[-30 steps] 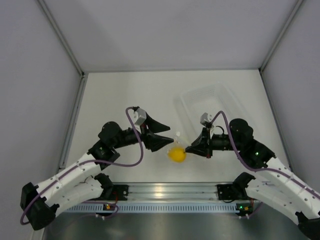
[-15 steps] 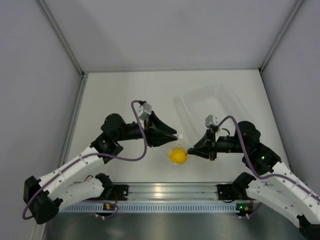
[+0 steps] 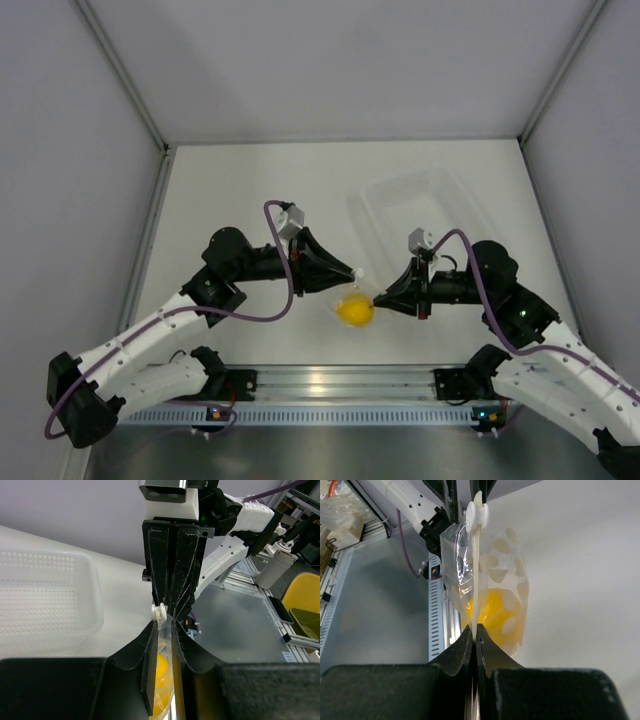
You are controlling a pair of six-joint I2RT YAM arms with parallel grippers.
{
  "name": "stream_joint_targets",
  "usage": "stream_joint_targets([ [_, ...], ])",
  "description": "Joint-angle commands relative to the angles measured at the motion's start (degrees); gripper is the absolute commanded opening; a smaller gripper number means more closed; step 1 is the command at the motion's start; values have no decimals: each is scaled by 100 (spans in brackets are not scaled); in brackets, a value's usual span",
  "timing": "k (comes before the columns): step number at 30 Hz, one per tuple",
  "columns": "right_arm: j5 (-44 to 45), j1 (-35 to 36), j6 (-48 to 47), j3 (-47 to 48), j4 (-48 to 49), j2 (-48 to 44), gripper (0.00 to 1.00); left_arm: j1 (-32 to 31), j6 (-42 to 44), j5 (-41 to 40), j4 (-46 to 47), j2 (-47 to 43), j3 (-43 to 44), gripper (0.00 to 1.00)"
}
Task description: Open the zip-top bag and remove the fake food
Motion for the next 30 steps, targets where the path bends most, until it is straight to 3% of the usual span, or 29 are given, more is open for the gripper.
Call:
stream_joint_targets([
  [1, -31, 134, -49, 295, 371, -2, 0, -19, -28, 106, 179, 82, 73, 22],
  [2, -22, 126, -49, 286, 371, 7, 0, -19, -28, 97, 188, 91, 73, 20],
  [4, -13, 126, -41, 277, 371, 7, 0, -19, -19, 62, 179, 82, 64, 5],
  [7, 74, 126, -49, 268, 363, -19, 0, -19, -28, 70, 179, 82, 64, 0],
  [11, 163, 126, -67, 251, 354, -37, 0, -27, -10, 88, 179, 38, 46, 0],
  [12, 180, 126, -58, 233, 354, -37, 4, -19, 7, 88, 179, 38, 46, 0],
  [14, 242, 126, -58, 242, 354, -11, 23, -19, 25, 132, 179, 30, 46, 0],
  [15, 242, 134, -49, 251, 362, -11, 26, -19, 33, 158, 188, 21, 55, 0],
  [30, 76, 126, 495, 1050, 1329, 490, 29, -27, 113, 510, 188, 100, 73, 0],
])
